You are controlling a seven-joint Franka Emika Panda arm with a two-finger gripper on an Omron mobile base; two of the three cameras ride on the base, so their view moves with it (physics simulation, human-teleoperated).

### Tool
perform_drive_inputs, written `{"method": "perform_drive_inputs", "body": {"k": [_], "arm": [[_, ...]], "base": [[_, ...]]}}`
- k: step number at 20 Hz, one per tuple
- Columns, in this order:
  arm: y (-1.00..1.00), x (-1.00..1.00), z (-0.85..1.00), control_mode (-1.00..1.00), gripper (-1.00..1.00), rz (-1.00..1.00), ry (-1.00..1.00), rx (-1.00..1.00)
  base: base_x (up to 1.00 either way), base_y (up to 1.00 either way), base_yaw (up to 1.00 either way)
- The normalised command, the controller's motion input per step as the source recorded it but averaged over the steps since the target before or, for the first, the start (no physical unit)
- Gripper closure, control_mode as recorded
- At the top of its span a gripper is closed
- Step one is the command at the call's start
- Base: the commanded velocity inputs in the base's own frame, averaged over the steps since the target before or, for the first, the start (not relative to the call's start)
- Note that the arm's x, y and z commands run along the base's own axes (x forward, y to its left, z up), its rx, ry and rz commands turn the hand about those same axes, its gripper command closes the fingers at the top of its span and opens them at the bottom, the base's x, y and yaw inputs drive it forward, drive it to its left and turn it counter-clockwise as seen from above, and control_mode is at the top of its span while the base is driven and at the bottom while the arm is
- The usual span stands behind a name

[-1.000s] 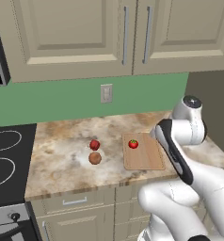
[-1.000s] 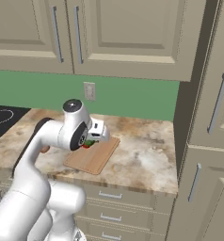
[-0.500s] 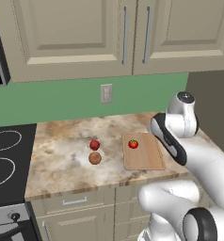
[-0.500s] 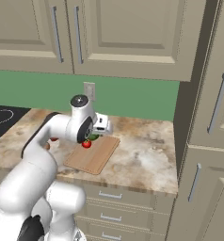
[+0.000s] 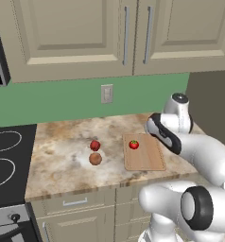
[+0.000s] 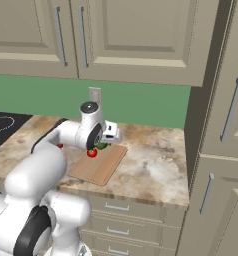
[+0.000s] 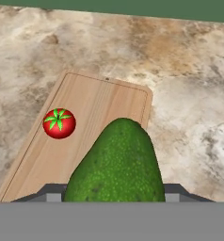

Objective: Place the avocado, onion, tomato, and bell pepper on the cutting board.

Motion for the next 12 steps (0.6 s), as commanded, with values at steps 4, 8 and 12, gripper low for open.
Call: {"method": "perform_drive_inputs", "body": {"k": [4, 8, 12], "arm": [[0.0, 0.3, -0.3, -1.0, 1.0, 0.0, 0.04, 0.0], [0.0, 0.28, -0.28, -1.0, 1.0, 0.0, 0.04, 0.0], [0.04, 0.11, -0.32, -1.0, 1.0, 0.0, 0.06, 0.0]], "base": [[0.0, 0.0, 0.0], [0.0, 0.0, 0.0], [0.0, 0.0, 0.0]]}}
